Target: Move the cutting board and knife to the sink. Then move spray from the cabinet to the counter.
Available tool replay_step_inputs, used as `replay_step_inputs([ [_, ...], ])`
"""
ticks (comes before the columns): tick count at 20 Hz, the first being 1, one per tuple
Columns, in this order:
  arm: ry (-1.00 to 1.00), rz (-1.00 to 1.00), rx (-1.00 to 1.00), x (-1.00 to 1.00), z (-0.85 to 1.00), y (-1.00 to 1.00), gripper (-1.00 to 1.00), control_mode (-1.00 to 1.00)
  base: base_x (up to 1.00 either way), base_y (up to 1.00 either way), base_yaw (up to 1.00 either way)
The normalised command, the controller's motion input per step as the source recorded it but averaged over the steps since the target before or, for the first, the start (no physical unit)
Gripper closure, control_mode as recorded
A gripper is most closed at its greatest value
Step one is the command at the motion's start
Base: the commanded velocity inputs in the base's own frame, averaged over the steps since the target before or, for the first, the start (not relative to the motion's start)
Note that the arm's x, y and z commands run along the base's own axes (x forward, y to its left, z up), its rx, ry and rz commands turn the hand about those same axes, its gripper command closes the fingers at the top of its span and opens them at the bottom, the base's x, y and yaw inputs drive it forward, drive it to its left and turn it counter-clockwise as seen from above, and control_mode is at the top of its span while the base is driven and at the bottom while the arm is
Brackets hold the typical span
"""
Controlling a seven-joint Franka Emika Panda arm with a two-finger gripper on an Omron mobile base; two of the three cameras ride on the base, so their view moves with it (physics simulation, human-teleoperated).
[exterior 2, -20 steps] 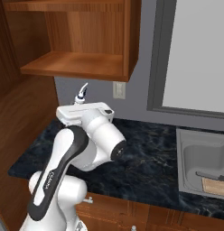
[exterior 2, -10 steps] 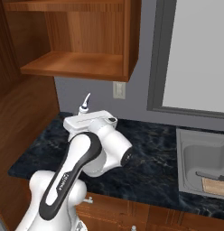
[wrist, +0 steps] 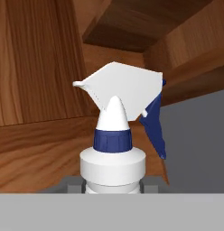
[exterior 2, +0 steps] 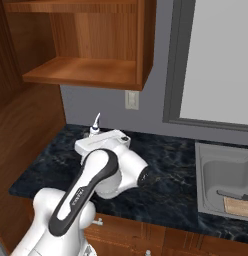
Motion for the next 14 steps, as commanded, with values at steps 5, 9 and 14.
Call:
replay_step_inputs([
  [5,0.00,0.05,-0.06,0.07,-0.38,0.00,1.00,-1.00,0.00,0.00,0.00],
  [9,0.00,0.00,-0.03,0.13,-0.35,0.00,1.00,-1.00,0.00,0.00,0.00],
  [14,0.00,0.00,-0.01,0.11,-0.35,0.00,1.00,-1.00,0.00,0.00,0.00],
])
